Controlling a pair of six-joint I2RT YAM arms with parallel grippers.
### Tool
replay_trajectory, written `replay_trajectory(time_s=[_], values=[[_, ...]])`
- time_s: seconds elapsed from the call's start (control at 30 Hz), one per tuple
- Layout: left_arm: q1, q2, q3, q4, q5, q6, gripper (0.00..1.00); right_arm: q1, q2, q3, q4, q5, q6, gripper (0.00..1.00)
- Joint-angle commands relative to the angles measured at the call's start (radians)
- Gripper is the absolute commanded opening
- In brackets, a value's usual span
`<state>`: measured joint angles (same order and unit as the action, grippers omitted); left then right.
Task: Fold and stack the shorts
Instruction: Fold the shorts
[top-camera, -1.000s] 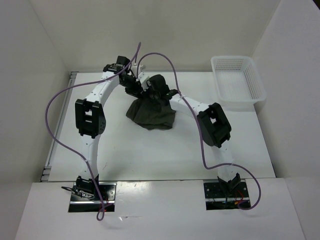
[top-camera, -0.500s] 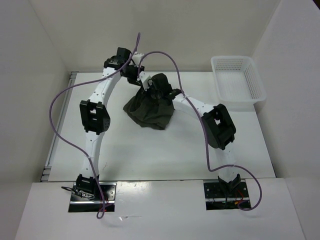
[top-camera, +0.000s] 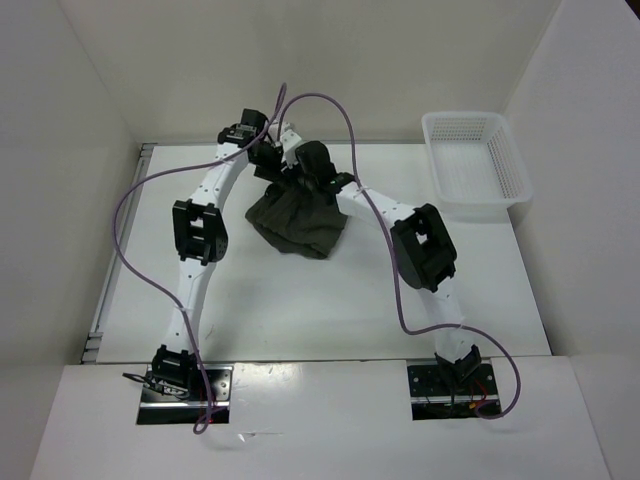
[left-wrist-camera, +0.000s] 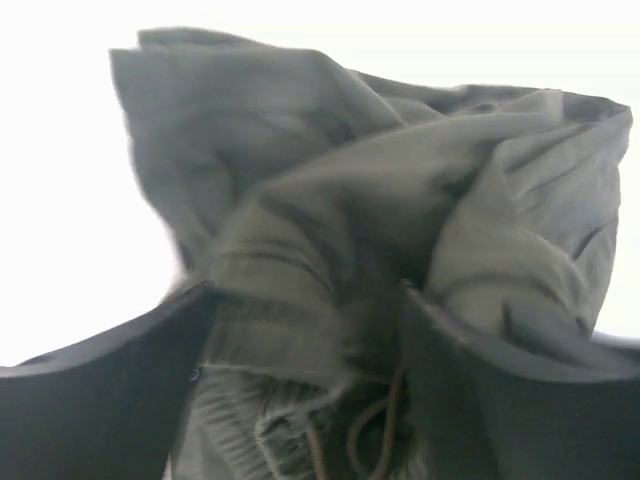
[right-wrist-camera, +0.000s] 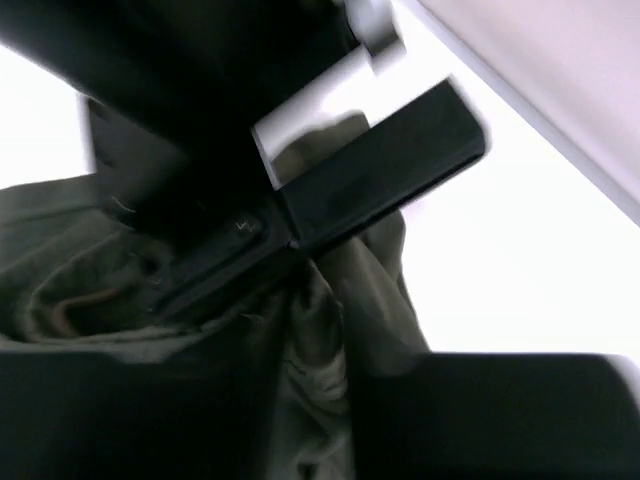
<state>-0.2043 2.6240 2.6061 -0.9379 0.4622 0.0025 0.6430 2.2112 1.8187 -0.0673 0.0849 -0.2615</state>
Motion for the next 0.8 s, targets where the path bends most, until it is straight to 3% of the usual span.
replay_trajectory(time_s=[0.0,0.03,0.07,0.23,0.33,0.47,0.6,0.77], values=[[0.012,-0.045,0.045,0.037,-0.040,-0.002,0.93,0.004,0.022,0.070,0.073,0.078,0.038,0.37],[0.023,-0.073,0.045,0.047,-0.055,-0.002,1.00,0.004,0.022,0.080,0.073,0.078,0.047,0.51],[0.023,-0.084,0.045,0.047,-0.095,-0.002,1.00,0.004,0.013,0.080,0.073,0.078,0.047,0.55],[0.054,-0.176,0.055,0.097,-0.243,-0.002,1.00,0.004,-0.082,0.106,0.034,0.124,0.137,0.65],[0.068,-0.251,0.030,0.097,-0.193,-0.002,1.00,0.004,-0.181,0.061,0.008,0.171,0.157,0.74],[0.053,-0.360,-0.102,0.047,-0.064,-0.002,1.00,-0.051,-0.317,-0.109,-0.095,0.158,0.225,0.74],[-0.001,-0.427,-0.393,0.004,-0.106,-0.002,1.00,-0.130,-0.412,-0.305,-0.190,-0.066,0.378,0.67],[-0.033,-0.441,-0.552,0.063,-0.146,-0.002,1.00,-0.143,-0.470,-0.546,-0.190,-0.281,0.494,0.65]])
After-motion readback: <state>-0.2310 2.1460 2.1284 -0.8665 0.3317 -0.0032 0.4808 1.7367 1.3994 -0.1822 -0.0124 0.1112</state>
